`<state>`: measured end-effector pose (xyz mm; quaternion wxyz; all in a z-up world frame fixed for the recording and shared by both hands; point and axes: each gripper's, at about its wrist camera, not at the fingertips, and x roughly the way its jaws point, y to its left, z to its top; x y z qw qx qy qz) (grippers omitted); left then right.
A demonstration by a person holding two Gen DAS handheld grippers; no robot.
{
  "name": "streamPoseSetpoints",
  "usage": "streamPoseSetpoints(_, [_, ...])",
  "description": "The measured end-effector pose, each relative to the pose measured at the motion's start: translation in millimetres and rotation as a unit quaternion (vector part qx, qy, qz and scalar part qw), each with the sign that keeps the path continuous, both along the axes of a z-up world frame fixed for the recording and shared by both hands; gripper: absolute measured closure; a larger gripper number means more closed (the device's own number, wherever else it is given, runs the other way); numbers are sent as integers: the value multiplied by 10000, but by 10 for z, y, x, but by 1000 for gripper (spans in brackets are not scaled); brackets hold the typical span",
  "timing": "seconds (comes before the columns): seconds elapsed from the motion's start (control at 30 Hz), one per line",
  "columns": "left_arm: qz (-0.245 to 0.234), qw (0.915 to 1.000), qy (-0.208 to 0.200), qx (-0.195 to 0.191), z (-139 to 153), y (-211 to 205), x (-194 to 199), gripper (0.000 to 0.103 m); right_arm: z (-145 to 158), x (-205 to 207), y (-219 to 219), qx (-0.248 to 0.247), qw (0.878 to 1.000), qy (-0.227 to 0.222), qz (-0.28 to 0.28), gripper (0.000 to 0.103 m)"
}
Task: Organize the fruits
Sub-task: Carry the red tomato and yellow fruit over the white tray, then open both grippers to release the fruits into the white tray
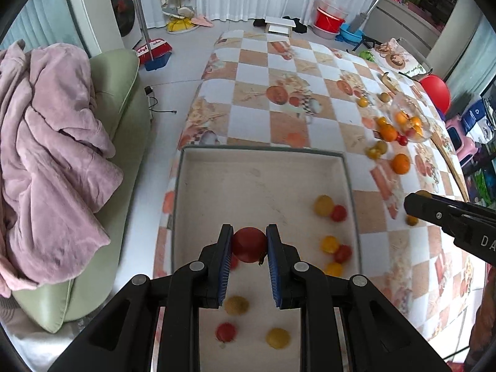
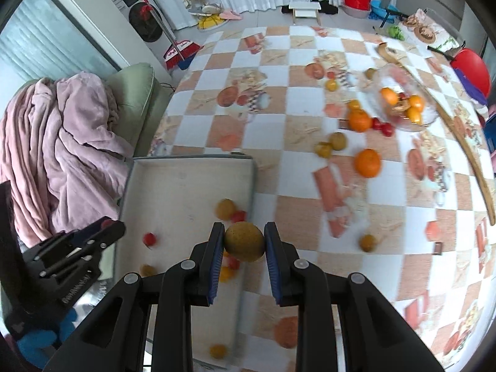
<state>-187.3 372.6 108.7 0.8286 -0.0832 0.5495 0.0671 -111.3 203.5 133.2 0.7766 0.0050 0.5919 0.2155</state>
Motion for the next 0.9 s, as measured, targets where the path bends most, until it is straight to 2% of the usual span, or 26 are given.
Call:
streamPoseSetpoints(0.43, [42, 9995, 230, 199, -572, 187, 443, 80, -545, 372, 529, 123, 9992, 362, 148, 75])
streamPoseSetpoints(0.63, [114, 9993, 272, 213, -706, 226, 507, 80, -805, 480, 609, 92, 9990, 400, 188, 75])
streamPoseSetpoints(0.9, [52, 9988, 394, 302, -811, 201, 549, 80, -950, 519, 717, -34, 9982, 527, 297, 75])
